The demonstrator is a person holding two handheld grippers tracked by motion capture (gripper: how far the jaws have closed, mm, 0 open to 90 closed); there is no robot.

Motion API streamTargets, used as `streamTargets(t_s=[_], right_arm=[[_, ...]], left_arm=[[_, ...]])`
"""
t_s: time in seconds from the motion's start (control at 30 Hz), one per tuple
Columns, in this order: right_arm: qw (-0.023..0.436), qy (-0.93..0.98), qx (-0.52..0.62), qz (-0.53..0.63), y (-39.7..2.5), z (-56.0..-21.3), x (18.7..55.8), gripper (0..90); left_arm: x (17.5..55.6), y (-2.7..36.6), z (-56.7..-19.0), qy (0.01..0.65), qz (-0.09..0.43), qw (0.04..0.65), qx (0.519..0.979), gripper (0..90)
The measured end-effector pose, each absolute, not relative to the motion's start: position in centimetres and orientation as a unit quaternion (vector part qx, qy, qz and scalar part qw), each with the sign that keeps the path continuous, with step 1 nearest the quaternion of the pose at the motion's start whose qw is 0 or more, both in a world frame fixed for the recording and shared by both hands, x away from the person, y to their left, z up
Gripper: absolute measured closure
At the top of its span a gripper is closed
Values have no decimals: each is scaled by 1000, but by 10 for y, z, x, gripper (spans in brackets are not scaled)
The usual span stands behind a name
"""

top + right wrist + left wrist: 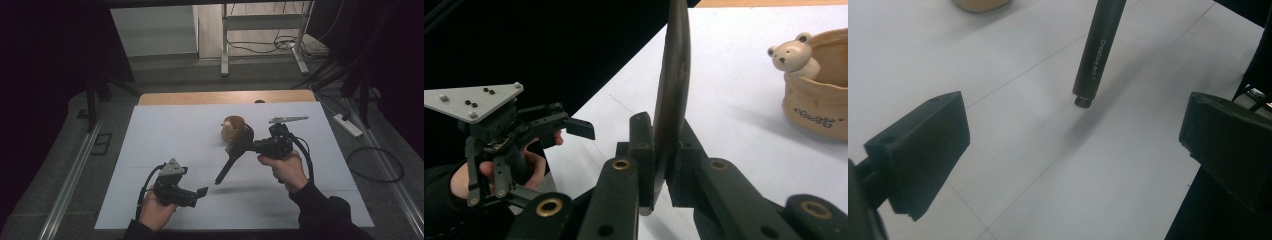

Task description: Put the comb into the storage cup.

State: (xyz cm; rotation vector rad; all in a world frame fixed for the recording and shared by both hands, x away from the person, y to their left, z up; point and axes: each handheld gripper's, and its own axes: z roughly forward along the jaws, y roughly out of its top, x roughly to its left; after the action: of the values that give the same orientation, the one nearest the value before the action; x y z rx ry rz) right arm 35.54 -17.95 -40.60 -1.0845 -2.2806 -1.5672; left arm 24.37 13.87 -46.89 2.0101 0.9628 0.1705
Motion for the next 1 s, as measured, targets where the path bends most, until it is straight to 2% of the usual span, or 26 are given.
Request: streamTargets(t_s=[1.0], right_arm=[[54, -755, -376, -535, -186, -393, 368, 832]], left_arm=[[220, 181, -471, 418, 87, 428, 797, 5]])
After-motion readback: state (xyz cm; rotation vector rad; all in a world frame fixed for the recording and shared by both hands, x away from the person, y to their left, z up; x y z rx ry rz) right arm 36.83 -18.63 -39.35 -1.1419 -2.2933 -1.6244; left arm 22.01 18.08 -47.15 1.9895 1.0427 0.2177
